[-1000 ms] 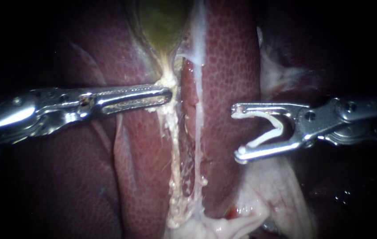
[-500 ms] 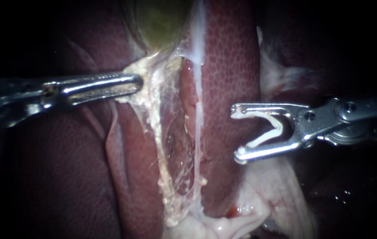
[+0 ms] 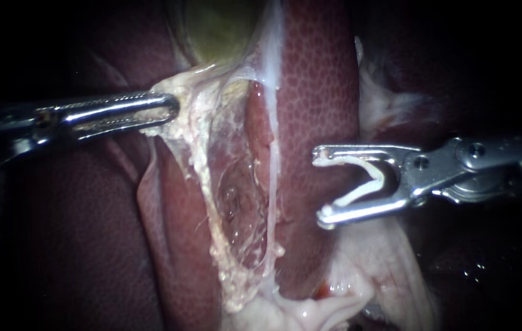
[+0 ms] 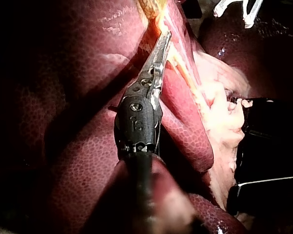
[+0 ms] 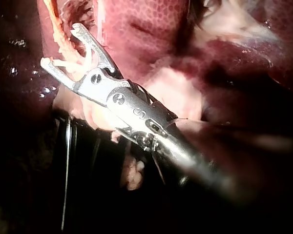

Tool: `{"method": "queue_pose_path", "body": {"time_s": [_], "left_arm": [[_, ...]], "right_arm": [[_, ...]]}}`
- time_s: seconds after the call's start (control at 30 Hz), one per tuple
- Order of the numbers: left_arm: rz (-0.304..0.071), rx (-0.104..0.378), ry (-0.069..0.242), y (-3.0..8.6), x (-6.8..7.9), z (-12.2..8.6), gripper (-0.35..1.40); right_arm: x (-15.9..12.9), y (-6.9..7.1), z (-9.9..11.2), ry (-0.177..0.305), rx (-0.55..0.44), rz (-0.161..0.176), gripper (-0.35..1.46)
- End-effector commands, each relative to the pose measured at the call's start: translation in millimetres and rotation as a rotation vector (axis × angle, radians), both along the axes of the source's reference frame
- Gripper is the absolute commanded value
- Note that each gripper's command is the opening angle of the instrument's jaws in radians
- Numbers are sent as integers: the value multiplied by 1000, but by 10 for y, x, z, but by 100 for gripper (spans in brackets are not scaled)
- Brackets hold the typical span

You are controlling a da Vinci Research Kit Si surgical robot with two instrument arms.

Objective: Clipping first clip left tube

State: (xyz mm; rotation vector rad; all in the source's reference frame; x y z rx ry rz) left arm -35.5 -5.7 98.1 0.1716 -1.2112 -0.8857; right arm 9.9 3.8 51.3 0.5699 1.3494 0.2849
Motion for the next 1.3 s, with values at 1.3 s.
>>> {"method": "queue_pose_path", "body": {"time_s": [1.3], "left_arm": [[-4, -2, 3, 0, -1, 7, -35]], "right_arm": [[132, -81, 127, 10, 78, -88, 60]]}}
